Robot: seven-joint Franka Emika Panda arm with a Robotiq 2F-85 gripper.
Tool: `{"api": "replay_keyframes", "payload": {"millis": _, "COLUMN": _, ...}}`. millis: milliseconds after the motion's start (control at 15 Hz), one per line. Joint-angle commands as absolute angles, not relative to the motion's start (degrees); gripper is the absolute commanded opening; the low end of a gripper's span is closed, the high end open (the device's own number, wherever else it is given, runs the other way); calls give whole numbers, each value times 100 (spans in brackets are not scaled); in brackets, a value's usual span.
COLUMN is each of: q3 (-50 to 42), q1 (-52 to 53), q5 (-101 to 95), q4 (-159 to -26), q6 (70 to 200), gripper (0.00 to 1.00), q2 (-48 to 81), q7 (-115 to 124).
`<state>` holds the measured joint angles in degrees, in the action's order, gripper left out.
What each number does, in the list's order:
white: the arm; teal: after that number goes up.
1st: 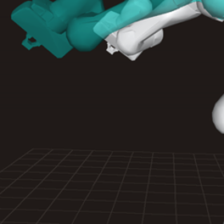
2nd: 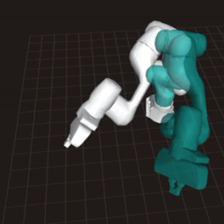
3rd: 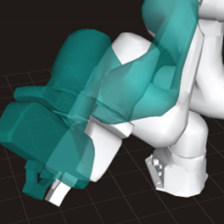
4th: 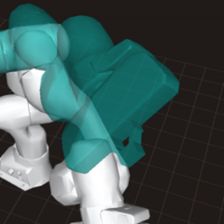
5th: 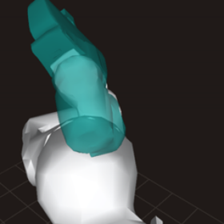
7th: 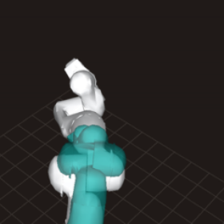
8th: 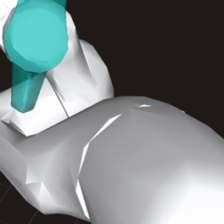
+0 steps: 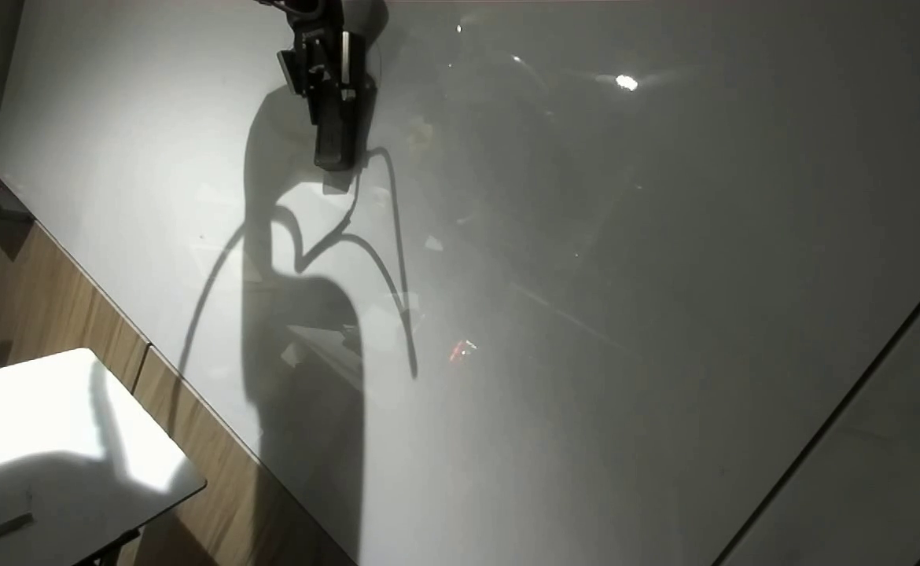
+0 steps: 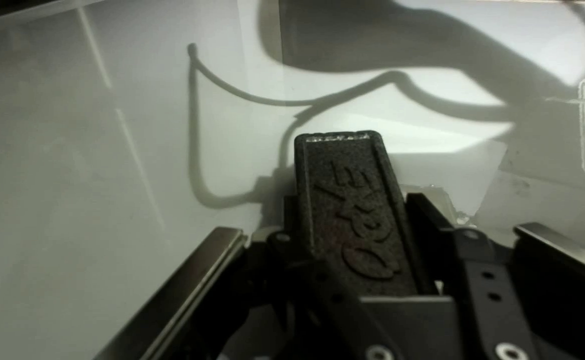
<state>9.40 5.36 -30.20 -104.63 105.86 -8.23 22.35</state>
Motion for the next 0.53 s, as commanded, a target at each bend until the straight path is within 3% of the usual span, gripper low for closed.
{"api": "replay_keyframes", "payload": {"millis": 0, "q3": 953, "q1": 700, "q5": -2677, "q4": -11557, "q6": 11028, "gripper": 29, "q2": -1950, "q7": 1665}}
{"api": "replay_keyframes", "payload": {"millis": 467, "q3": 957, "q1": 694, "q5": -2701, "q4": -11523, "q6": 11023, "gripper": 29, "q2": -1926, "q7": 1725}}
